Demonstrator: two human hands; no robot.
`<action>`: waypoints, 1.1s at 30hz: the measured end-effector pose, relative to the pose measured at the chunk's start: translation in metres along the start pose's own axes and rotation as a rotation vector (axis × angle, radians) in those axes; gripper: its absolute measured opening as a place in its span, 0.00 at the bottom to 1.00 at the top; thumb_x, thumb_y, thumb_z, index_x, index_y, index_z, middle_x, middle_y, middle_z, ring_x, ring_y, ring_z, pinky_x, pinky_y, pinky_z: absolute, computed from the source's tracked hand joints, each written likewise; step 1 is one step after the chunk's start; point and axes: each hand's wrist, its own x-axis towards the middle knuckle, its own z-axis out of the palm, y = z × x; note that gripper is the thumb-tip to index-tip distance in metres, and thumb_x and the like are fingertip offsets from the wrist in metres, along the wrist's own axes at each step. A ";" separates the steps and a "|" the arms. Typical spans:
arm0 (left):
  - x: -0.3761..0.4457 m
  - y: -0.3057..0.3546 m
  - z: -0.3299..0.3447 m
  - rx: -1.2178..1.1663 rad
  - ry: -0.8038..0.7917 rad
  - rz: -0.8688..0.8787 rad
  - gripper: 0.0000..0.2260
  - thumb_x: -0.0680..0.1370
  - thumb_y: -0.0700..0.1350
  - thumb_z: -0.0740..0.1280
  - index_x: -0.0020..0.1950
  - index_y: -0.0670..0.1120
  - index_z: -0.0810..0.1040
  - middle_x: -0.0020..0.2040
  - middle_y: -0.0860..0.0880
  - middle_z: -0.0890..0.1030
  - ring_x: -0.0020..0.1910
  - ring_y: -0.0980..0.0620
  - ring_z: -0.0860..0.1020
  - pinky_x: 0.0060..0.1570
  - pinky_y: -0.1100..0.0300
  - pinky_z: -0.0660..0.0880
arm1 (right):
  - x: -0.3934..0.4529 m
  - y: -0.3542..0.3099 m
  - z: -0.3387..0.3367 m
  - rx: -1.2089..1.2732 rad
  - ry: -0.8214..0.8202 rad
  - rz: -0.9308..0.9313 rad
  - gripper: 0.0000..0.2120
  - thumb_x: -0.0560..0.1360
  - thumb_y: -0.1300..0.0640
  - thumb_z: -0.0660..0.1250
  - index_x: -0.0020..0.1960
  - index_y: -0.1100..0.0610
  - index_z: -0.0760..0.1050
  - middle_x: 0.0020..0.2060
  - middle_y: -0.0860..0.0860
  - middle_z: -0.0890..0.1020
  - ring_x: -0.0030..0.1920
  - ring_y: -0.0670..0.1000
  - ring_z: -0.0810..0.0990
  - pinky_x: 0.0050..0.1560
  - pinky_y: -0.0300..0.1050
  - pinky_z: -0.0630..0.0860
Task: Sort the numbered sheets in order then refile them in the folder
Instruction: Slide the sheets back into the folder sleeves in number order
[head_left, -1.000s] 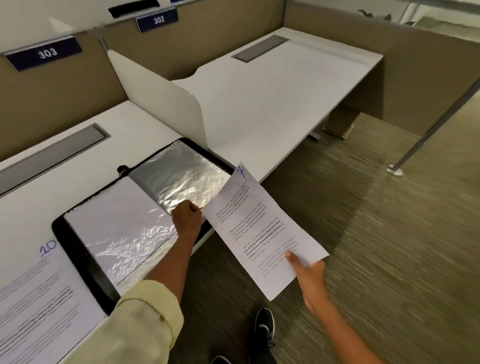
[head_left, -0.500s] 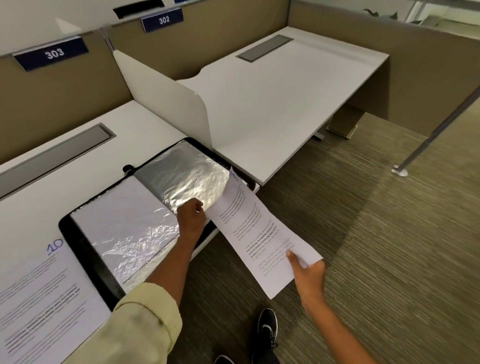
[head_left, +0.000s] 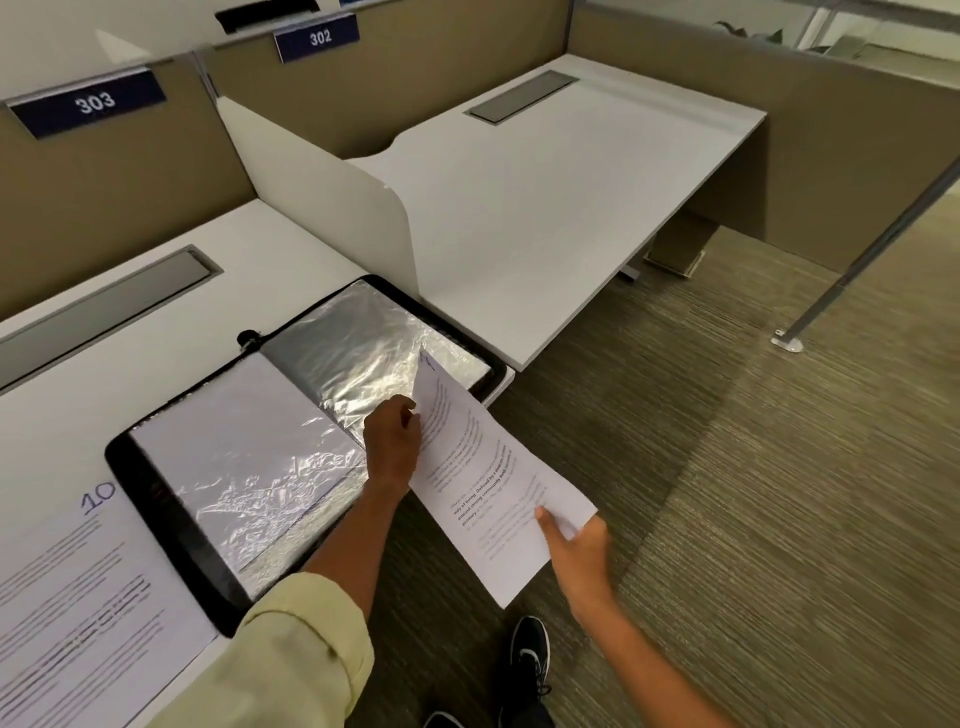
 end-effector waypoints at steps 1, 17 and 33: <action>0.001 -0.001 0.000 -0.011 -0.014 -0.010 0.06 0.76 0.36 0.68 0.53 0.42 0.80 0.46 0.49 0.80 0.43 0.52 0.77 0.44 0.60 0.72 | 0.000 0.000 0.001 -0.001 -0.018 0.007 0.13 0.75 0.63 0.72 0.58 0.55 0.77 0.52 0.51 0.84 0.53 0.47 0.84 0.50 0.44 0.83; 0.014 -0.013 0.005 0.027 -0.157 -0.136 0.09 0.75 0.33 0.66 0.54 0.41 0.76 0.42 0.45 0.80 0.35 0.51 0.76 0.33 0.64 0.68 | 0.044 -0.056 -0.038 0.102 -0.247 0.202 0.16 0.80 0.47 0.65 0.62 0.56 0.79 0.53 0.59 0.85 0.58 0.58 0.82 0.63 0.64 0.76; 0.034 0.006 0.016 0.376 -0.222 -0.159 0.02 0.76 0.42 0.62 0.47 0.45 0.71 0.40 0.46 0.77 0.39 0.45 0.76 0.39 0.54 0.72 | 0.138 -0.113 0.021 -0.623 -0.873 -0.071 0.17 0.85 0.54 0.56 0.73 0.48 0.70 0.58 0.52 0.83 0.54 0.50 0.84 0.55 0.53 0.82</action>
